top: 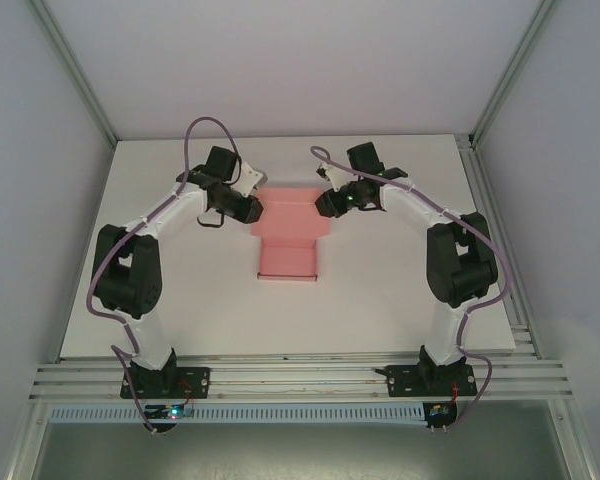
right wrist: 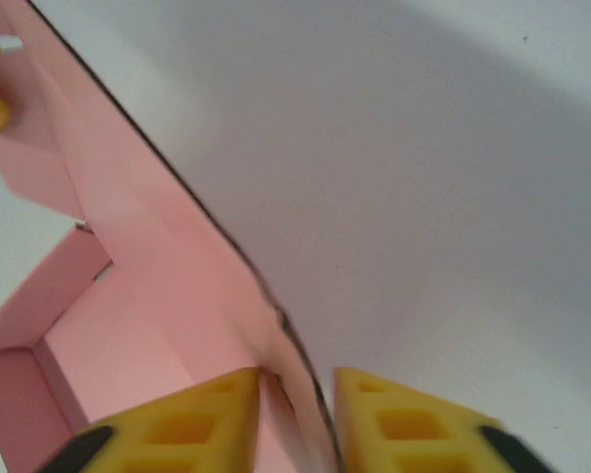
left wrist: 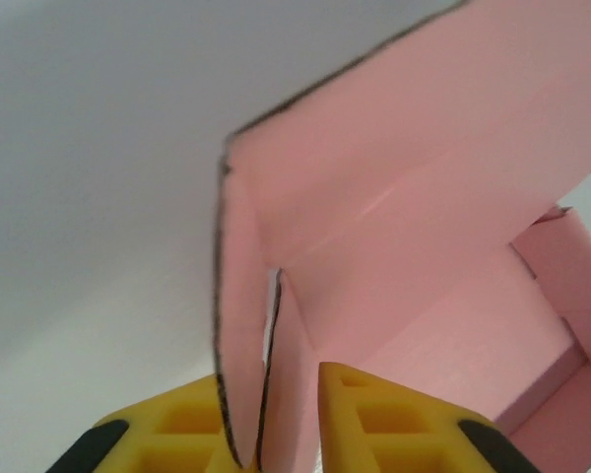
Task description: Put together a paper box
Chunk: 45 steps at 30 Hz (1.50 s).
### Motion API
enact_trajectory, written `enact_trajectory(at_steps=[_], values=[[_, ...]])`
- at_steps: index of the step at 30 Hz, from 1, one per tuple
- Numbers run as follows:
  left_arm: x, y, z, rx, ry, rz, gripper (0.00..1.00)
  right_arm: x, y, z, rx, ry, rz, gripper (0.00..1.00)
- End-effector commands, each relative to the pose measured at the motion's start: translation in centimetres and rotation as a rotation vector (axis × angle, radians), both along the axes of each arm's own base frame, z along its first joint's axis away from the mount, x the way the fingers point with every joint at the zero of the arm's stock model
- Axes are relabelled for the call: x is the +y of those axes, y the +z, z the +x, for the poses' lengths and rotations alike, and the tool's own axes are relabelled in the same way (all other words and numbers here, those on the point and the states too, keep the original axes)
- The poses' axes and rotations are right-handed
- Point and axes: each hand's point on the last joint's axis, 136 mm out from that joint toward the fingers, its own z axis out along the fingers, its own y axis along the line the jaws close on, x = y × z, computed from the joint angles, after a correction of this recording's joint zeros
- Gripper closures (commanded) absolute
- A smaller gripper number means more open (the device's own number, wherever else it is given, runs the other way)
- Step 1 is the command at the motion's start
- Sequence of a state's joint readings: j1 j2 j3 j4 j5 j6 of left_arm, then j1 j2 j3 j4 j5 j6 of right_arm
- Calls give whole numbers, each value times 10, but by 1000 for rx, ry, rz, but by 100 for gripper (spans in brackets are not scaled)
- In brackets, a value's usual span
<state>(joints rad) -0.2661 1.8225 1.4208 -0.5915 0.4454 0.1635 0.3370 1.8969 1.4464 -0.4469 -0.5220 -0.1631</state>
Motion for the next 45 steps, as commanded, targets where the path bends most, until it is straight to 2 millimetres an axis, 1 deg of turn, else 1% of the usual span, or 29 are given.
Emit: enact_trajectory(at_steps=[1, 2, 4, 6, 8, 10, 13, 17, 20, 22, 26, 28, 30, 32, 35, 37, 40, 42, 45], values=[[-13, 11, 0, 17, -42, -107, 94, 10, 0, -2, 21, 19, -8, 86], [-12, 13, 2, 6, -22, -97, 100, 8, 0, -1, 13, 6, -30, 89], [-4, 19, 10, -15, 54, -79, 100, 5, 0, 3, -20, -38, -91, 91], [-2, 28, 13, -23, 111, -81, 100, 1, 6, 9, -64, -118, -153, 93], [-3, 37, 15, -33, 167, -81, 100, 3, 15, 12, -111, -193, -196, 95], [-8, 43, 17, -60, 234, -98, 100, 4, 27, 16, -188, -310, -232, 95], [-12, 49, 17, -95, 328, -73, 100, 9, 44, 20, -292, -485, -226, 95], [-22, 61, 16, -207, 428, -20, 100, 18, 64, 20, -418, -672, -169, 95], [-25, 66, 23, -268, 535, -53, 100, 28, 70, 17, -473, -777, -79, 94], [-29, 62, 28, -262, 586, -114, 100, 30, 70, 16, -480, -841, -7, 93], [-35, 52, 35, -258, 624, -188, 100, 33, 57, 10, -489, -912, 85, 93], [-39, 44, 33, -245, 616, -220, 100, 32, 49, 5, -491, -937, 114, 93], [-43, 38, 30, -237, 598, -240, 100, 36, 45, -1, -503, -917, 154, 93], [-43, 30, 25, -242, 573, -233, 100, 40, 43, -7, -524, -891, 177, 92], [-42, 20, 13, -263, 533, -245, 100, 42, 42, -20, -576, -860, 149, 92], [-39, 11, 3, -272, 523, -262, 100, 42, 37, -30, -611, -861, 130, 91], [-37, -4, -12, -273, 495, -280, 100, 51, 33, -44, -651, -822, 127, 91], [-41, -10, -22, -280, 450, -291, 100, 57, 30, -53, -697, -762, 99, 91], [-36, -26, -32, -288, 445, -232, 100, 49, 24, -62, -727, -763, 50, 89]])
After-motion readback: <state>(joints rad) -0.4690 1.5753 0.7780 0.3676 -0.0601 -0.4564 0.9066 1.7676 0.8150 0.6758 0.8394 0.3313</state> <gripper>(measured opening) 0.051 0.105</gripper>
